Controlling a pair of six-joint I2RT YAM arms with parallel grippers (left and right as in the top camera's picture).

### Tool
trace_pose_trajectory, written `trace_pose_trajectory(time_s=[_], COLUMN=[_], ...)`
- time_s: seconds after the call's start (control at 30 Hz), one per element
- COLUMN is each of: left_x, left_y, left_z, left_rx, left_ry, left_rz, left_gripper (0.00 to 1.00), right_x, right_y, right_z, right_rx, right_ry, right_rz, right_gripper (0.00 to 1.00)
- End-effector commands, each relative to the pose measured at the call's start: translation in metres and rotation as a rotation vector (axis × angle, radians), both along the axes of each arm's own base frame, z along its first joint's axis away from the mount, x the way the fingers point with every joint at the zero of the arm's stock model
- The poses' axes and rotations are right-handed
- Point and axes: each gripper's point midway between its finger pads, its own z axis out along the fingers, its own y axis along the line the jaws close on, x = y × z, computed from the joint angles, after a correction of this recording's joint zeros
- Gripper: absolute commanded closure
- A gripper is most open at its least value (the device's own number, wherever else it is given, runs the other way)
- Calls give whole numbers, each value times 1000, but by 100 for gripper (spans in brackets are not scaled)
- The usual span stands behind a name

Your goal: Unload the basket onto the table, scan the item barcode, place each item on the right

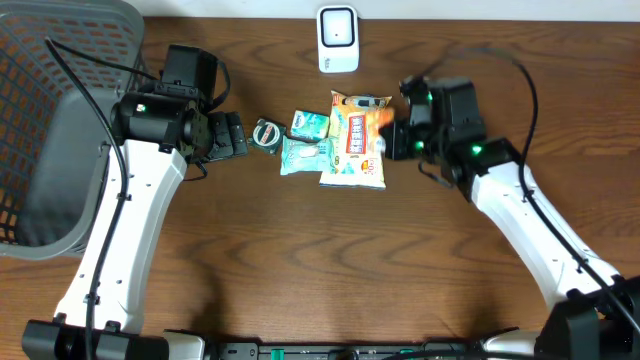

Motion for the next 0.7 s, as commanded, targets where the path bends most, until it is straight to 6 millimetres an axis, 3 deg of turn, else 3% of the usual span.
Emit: trace_pose_trajectory(time_s=[0.0,0.17,0.3,0.67], left_x=[-1,-1,-1,-1], left_y=[4,4,4,4], left_z=[0,0,0,0], left_rx=[14,14,14,14], left_ry=[-1,-1,-1,-1], left_rz=[12,12,12,12], left_gripper=[1,1,1,1], right_x=[25,46,71,176], right_y=[-22,-15,-6,5], right_z=[36,64,72,68], right_rx=[-245,-279,-336,-558], right_ry=[-187,-253,-258,-328], right_rz=[-70,-53,-6,-16], right_gripper=[99,99,99,99])
